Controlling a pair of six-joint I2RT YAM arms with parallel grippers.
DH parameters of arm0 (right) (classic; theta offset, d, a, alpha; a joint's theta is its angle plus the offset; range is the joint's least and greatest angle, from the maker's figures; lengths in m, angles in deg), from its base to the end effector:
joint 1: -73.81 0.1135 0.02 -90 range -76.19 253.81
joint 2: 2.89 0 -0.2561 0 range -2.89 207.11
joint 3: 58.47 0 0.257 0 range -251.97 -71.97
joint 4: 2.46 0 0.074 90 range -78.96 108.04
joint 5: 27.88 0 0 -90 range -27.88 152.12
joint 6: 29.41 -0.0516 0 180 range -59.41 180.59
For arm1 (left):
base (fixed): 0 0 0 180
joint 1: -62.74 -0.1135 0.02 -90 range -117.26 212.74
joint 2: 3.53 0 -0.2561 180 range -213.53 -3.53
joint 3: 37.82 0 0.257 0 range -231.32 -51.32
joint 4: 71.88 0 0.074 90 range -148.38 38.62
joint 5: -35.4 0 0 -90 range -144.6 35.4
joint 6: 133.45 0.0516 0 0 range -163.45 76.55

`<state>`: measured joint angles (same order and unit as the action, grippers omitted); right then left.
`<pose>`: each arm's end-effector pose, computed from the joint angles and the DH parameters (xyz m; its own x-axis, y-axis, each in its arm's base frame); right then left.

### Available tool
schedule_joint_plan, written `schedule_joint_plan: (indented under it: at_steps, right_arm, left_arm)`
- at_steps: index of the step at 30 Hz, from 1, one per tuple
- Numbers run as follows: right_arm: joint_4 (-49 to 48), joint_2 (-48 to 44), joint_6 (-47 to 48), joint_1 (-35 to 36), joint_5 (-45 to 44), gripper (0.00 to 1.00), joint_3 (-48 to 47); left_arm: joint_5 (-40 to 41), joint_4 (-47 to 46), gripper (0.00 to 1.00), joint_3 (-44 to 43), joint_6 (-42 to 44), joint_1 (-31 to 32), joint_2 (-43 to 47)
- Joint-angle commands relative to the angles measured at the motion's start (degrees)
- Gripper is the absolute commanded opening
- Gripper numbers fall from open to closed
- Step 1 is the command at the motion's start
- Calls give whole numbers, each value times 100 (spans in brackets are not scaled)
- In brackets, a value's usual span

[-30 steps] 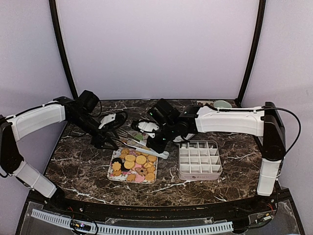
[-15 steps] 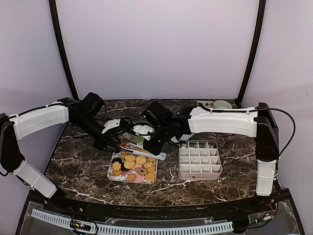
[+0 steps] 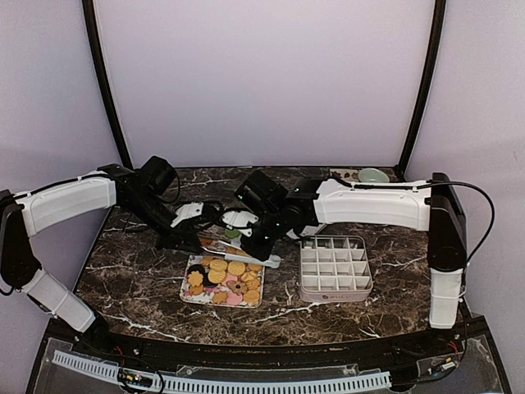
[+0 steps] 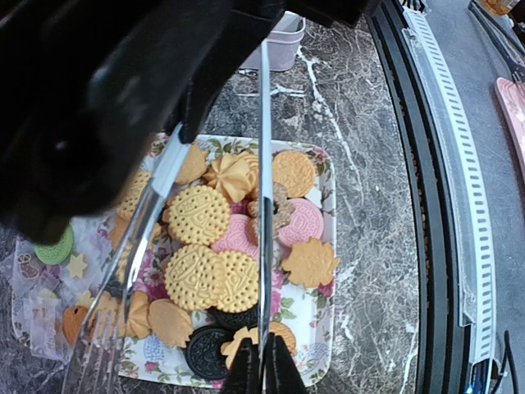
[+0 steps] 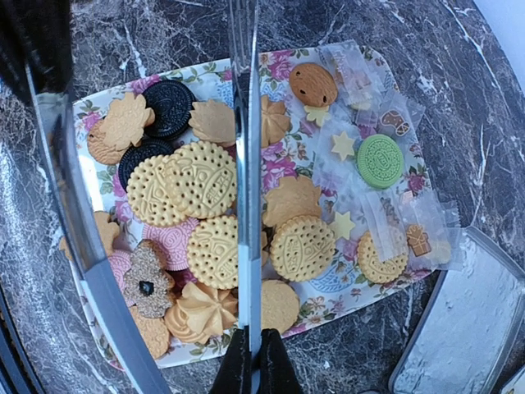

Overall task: Pack the cookies
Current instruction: Pass from the right arm to the left

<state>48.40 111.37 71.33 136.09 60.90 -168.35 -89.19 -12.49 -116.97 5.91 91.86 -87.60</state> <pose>0.2117 0.4006 0.2242 -0.2116 -0.8032 -0.5569 -0.9352 0.3319 -0.1234 0.2479 -0.1716 0.2412 -0.0456 0.7405 -0.6705 0.9983 0.0576 -0.0042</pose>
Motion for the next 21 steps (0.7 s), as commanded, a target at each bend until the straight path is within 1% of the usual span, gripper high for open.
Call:
schedule_joint_plan:
  at_steps: [1, 4, 5, 6, 7, 9, 11, 13, 14, 15, 18, 19, 20, 21]
  right_arm:
    - [-135, 9, 39, 117, 58, 0, -189]
    - [-220, -35, -77, 115, 32, 0, -212]
    - [-251, -54, -102, 110, -26, 3, -214]
    - [-307, -93, -157, 98, -70, 18, -221]
    - [-358, -141, -225, 45, -57, 30, -231]
    - [-534, -309, -549, -151, 159, 48, -208]
    - [-932, -582, -974, -479, 613, 72, -63]
    - [-1588, -978, -1494, -839, 1264, 89, 325]
    - [-2014, -1211, -1774, -1002, 1600, 96, 610]
    - [-2398, -1438, -2010, -1150, 1864, 100, 896]
    - [-3552, -2003, -2738, -1492, 2505, 100, 1700]
    - [-3910, -2171, -2963, -1581, 2617, 100, 1954]
    - [-4231, -2232, -3038, -1678, 2617, 100, 2210]
    - [-4573, -2517, -3038, -1776, 2617, 100, 2437]
  left_arm:
    - [207, 43, 0, -5, 110, 22, 154]
    - [114, 111, 0, -26, 116, 22, 146]
    - [66, 117, 0, -35, 78, 21, 147]
    - [6, 100, 0, -54, 21, 23, 152]
    - [-76, 103, 0, -87, -45, 15, 165]
    - [-268, 112, 0, -161, -177, 14, 204]
    - [-467, 132, 0, -327, -400, 12, 237]
    - [-635, 123, 0, -546, -728, -14, 234]
    - [-729, 42, 0, -659, -974, -36, 229]
    - [-957, -58, 0, -756, -1382, -90, 230]
    - [-1512, -588, 0, -906, -2451, -302, 282]
    - [-1700, -858, 0, -878, -2811, -391, 344]
    - [-1878, -1119, 0, -829, -3195, -477, 402]
    - [-2054, -1389, 0, -788, -3547, -559, 442]
